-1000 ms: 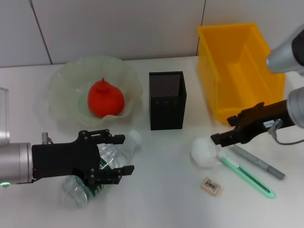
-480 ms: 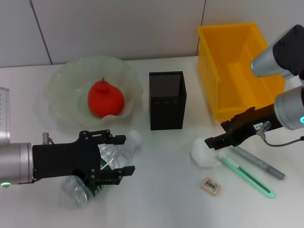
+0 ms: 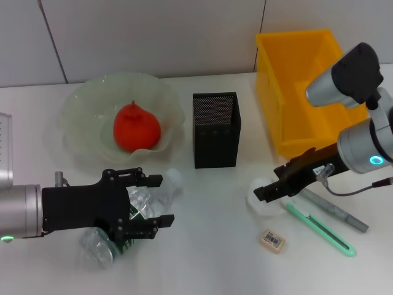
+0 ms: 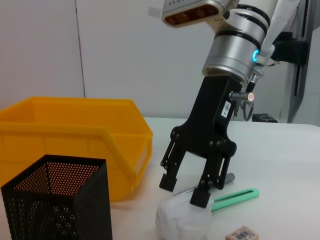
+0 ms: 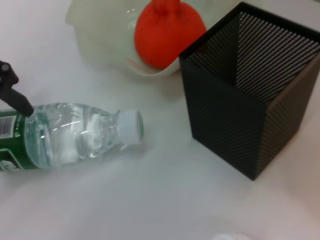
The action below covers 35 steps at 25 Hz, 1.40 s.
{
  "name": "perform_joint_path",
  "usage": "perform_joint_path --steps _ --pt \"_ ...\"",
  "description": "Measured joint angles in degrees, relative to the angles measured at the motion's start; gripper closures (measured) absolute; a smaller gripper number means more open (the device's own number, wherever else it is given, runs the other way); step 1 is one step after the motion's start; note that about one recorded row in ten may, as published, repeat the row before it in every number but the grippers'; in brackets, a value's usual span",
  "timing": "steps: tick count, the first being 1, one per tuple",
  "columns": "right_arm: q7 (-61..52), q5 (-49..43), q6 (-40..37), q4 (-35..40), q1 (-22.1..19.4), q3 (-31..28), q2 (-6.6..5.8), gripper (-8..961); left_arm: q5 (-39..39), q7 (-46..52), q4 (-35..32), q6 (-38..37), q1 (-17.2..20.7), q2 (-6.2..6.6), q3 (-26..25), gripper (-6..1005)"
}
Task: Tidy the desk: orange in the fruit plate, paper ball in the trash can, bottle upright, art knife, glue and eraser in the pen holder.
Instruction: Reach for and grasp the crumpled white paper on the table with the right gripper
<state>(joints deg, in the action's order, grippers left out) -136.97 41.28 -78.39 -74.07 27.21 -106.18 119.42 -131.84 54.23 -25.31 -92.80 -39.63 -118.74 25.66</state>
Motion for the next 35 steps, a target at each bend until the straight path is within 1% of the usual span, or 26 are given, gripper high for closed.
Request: perform_joint_path --steps 13,20,28,33,35 --pt "-0.65 -0.25 1.41 3.01 0.74 0.01 0.03 260 0.00 -0.22 -0.01 -0.19 -0.11 0.00 0.00 232" --pt "-1.39 -0.45 2.38 6.23 2.06 0.01 -0.03 269 0.00 -0.16 -0.01 -0.20 -0.48 0.00 0.00 232" --pt "-3.86 -3.45 3.18 6.92 2.95 0.08 -0.07 279 0.00 -0.10 0.00 -0.19 -0.78 0.00 0.01 233" --pt "-3.88 -3.48 3.19 6.68 2.95 1.32 -0.07 430 0.00 -0.09 0.00 -0.23 -0.80 0.00 0.01 233" --pt "-3.88 -3.49 3.13 6.33 2.93 1.71 -0.07 436 0.00 -0.10 0.00 -0.25 -0.79 0.00 0.00 232"
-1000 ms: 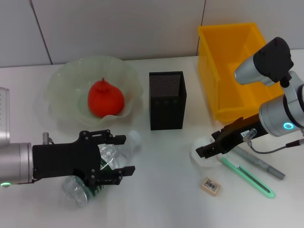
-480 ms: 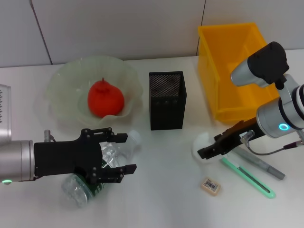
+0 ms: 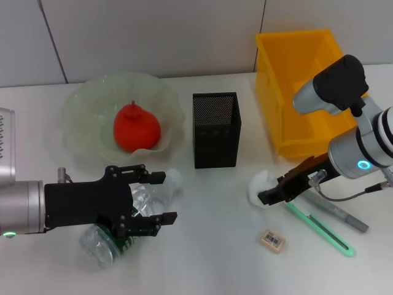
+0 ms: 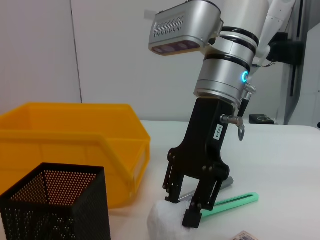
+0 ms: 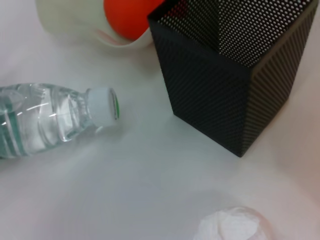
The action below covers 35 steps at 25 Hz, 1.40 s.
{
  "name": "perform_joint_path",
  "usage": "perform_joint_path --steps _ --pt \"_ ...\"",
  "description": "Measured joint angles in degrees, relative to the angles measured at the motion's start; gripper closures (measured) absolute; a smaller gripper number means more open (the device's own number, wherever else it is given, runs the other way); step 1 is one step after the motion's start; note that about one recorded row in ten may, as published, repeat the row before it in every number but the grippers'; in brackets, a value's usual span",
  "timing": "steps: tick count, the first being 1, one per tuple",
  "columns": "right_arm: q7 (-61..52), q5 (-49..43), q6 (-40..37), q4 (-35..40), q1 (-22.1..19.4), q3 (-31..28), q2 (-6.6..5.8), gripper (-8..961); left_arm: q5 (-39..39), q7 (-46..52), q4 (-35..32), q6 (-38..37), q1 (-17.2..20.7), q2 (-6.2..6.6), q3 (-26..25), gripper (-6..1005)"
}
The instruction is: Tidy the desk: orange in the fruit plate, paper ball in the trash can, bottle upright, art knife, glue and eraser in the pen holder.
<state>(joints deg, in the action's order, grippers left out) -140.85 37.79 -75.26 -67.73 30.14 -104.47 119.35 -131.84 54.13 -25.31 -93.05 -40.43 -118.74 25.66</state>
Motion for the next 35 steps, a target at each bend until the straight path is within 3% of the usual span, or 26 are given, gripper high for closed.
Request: perform_joint_path --steps 15,35 --pt "-2.08 0.33 -3.30 -10.56 -3.76 1.56 0.03 466 0.00 -0.07 0.00 -0.06 0.01 0.00 0.00 232" --pt "-7.25 -4.51 -7.39 -36.81 -12.31 1.70 -0.20 467 0.00 -0.39 -0.01 -0.27 -0.03 -0.04 0.00 233"
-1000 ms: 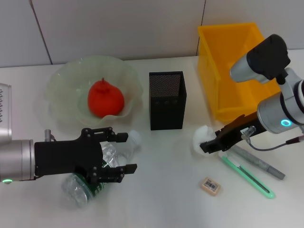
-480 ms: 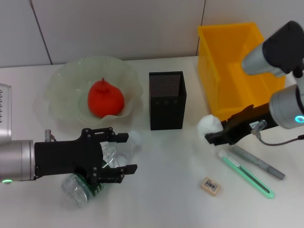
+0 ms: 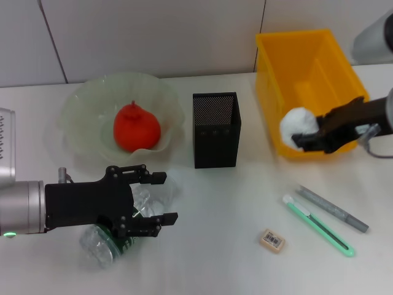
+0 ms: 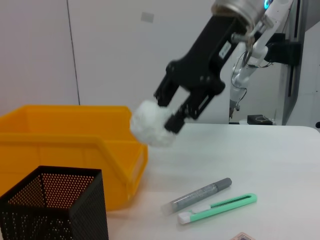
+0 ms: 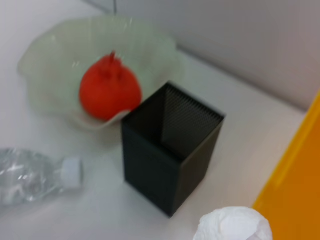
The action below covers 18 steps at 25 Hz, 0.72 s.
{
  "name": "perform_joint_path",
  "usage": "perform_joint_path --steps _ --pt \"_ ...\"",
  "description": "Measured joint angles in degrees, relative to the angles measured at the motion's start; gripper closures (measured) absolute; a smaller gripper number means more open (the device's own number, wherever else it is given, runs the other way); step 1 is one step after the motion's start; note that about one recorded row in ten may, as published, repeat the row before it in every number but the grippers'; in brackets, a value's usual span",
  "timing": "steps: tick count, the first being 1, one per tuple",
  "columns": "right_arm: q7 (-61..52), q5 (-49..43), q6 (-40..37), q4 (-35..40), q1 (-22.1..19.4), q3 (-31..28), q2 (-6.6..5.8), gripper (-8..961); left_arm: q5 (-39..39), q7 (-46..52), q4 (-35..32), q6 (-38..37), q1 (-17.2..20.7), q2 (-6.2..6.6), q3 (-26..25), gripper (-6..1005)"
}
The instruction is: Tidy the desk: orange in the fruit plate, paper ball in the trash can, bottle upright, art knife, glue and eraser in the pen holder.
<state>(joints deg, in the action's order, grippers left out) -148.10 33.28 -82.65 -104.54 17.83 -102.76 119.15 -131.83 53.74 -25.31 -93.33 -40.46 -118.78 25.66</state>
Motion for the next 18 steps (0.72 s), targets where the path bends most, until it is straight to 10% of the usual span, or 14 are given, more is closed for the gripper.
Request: perform_joint_path --steps 18 --pt "4.51 -4.26 9.37 7.61 2.05 -6.88 -0.10 440 0.10 -0.03 0.31 0.30 -0.24 -0.05 0.00 232"
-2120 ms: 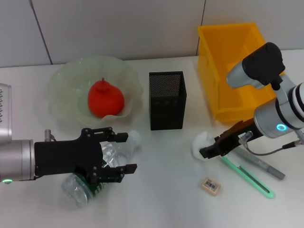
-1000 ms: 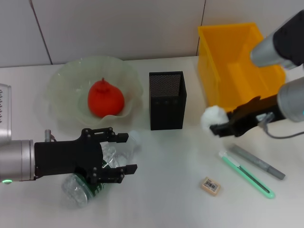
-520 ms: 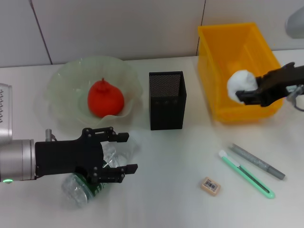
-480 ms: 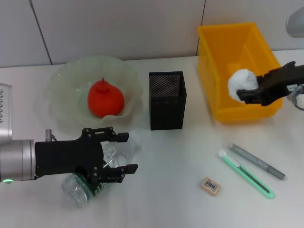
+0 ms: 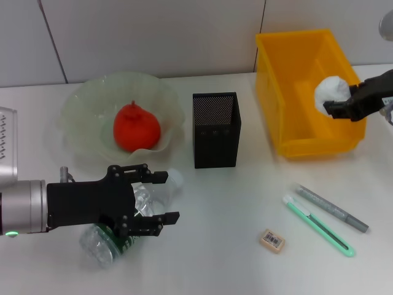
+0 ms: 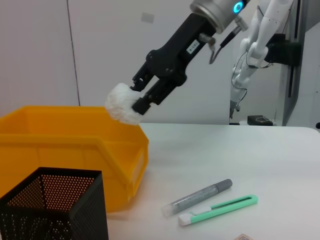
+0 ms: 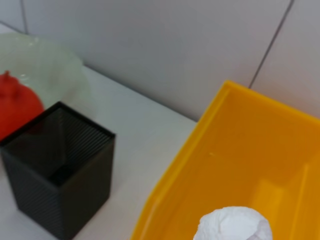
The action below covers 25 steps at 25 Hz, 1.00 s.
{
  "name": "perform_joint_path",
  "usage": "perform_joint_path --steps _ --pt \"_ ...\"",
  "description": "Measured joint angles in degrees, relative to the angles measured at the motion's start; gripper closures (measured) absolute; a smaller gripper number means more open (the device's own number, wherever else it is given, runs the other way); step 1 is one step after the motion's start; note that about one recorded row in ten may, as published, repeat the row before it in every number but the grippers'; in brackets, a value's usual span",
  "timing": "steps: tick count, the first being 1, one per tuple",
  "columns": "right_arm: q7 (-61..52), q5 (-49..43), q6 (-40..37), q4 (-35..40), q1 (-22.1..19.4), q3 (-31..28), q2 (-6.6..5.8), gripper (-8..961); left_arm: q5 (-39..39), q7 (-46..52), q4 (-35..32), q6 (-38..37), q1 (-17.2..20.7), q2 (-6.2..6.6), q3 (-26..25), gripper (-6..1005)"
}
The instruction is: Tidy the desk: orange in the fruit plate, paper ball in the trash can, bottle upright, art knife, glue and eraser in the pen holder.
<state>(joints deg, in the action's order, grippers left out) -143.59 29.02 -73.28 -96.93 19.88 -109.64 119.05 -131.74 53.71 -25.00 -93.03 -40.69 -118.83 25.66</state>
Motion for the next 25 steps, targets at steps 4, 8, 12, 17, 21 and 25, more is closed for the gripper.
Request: perform_joint_path --steps 4,8,12,17,21,25 --pt "2.23 -0.02 3.12 3.80 1.22 -1.57 -0.01 422 0.02 -0.02 0.22 0.08 -0.05 0.00 0.00 232" --pt "3.72 -0.03 5.44 7.91 3.00 -2.33 -0.02 404 0.59 -0.07 0.30 -0.09 -0.19 0.00 0.00 232" --pt "4.67 -0.09 6.90 9.82 4.14 -2.85 -0.04 385 0.62 -0.02 0.30 -0.15 -0.36 0.01 0.00 232" --pt "4.65 -0.12 10.85 10.17 3.91 -3.21 0.10 363 0.63 0.21 0.31 -0.18 -0.52 0.01 0.10 233" --pt "4.57 0.09 12.13 10.13 3.64 -3.26 0.16 344 0.62 0.27 0.31 -0.14 -0.38 0.02 0.29 233" --pt "4.63 0.41 13.01 10.21 3.55 -3.28 0.18 316 0.63 0.39 0.31 -0.03 -0.39 0.06 0.75 233"
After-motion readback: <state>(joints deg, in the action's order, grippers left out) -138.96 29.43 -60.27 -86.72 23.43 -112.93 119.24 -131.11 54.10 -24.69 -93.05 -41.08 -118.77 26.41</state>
